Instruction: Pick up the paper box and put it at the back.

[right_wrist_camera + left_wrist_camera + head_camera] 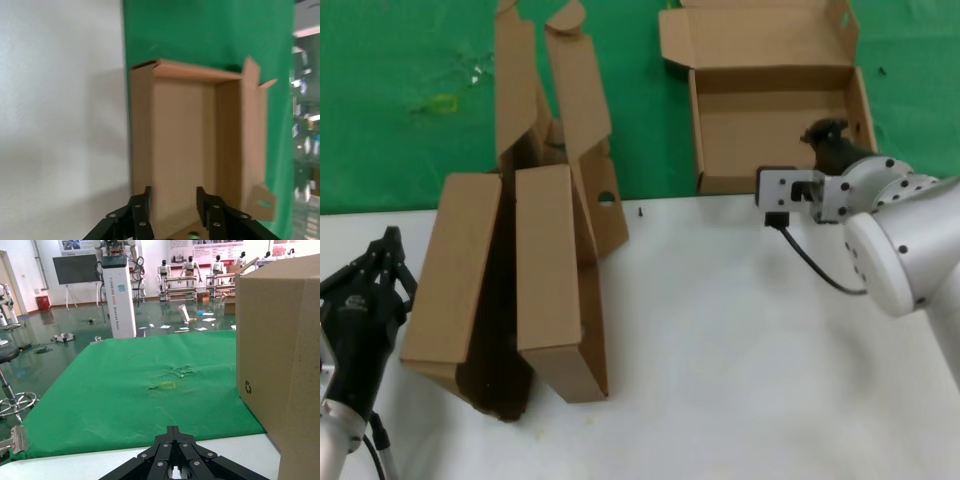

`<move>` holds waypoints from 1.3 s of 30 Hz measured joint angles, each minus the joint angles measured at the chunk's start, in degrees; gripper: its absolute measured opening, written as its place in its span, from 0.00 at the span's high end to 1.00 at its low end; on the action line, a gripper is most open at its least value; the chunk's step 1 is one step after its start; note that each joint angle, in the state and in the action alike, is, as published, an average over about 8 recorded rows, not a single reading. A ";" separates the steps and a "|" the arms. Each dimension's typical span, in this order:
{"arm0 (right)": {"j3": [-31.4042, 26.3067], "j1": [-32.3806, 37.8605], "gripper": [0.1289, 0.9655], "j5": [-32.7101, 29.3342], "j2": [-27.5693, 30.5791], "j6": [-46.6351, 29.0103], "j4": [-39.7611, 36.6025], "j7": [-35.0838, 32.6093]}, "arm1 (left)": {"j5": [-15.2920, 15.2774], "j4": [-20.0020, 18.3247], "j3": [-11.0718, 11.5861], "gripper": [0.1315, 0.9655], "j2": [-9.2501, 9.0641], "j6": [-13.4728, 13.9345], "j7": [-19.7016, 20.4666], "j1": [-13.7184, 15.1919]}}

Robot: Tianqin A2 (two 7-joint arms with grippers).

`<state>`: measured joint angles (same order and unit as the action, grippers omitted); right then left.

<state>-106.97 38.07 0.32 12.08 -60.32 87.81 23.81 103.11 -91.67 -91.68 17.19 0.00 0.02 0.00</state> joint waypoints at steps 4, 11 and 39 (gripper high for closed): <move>1.73 0.27 0.76 2.05 0.10 -2.06 4.91 -0.31 | 0.00 0.00 0.00 0.99 0.00 0.00 0.00 0.00; 8.17 1.95 0.58 9.85 -0.33 -4.59 16.37 2.45 | 0.00 0.00 0.00 0.99 0.00 0.00 0.00 0.00; 18.03 -10.81 0.05 39.74 -0.48 15.39 23.04 -0.23 | 0.01 0.00 0.00 0.89 0.00 0.00 0.00 0.00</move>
<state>-88.94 27.25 40.06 11.60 -44.93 110.85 23.57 103.12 -91.67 -91.68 17.19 0.00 0.02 0.00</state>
